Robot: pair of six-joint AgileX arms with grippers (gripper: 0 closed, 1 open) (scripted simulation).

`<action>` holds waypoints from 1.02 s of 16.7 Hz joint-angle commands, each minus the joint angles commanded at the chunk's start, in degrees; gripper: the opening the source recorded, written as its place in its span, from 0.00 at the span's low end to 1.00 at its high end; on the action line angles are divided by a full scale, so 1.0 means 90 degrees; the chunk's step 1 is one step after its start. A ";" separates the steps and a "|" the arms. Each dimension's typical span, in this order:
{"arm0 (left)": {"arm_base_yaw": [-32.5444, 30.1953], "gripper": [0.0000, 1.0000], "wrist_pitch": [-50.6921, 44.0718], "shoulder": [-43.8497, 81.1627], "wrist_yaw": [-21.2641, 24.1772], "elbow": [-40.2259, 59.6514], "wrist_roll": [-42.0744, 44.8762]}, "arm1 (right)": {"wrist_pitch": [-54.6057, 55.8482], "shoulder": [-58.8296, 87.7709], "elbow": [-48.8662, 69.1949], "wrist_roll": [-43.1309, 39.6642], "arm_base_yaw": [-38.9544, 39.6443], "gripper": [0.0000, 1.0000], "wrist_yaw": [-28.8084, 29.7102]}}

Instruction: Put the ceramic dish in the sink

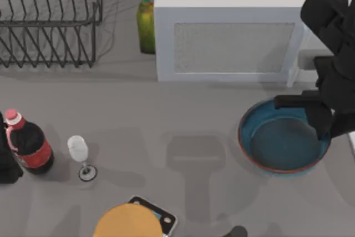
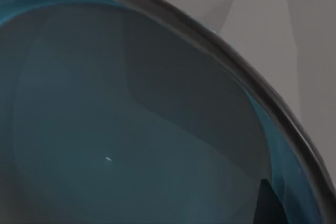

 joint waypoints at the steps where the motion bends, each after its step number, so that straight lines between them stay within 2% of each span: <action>1: 0.0000 1.00 0.0000 0.0000 0.0000 0.0000 0.0000 | -0.0391 -0.0085 0.0283 -0.0011 -0.0001 0.00 0.0000; 5: 0.0000 1.00 0.0000 0.0000 0.0000 0.0000 0.0000 | -0.1290 -0.0396 0.1065 -0.0051 -0.0014 0.00 -0.0001; 11: 0.0000 1.00 0.0000 0.0000 0.0000 0.0000 0.0000 | -0.1331 -0.0407 0.1101 -0.0048 0.0004 0.00 -0.0004; 14: 0.0000 1.00 0.0000 0.0000 0.0000 0.0000 0.0000 | -0.0950 -0.0443 0.0828 -0.0149 -0.0363 0.00 -0.0061; 17: 0.0000 1.00 0.0000 0.0000 0.0000 0.0000 0.0000 | 0.0016 -0.0498 0.0168 -0.0376 -0.1271 0.00 -0.0193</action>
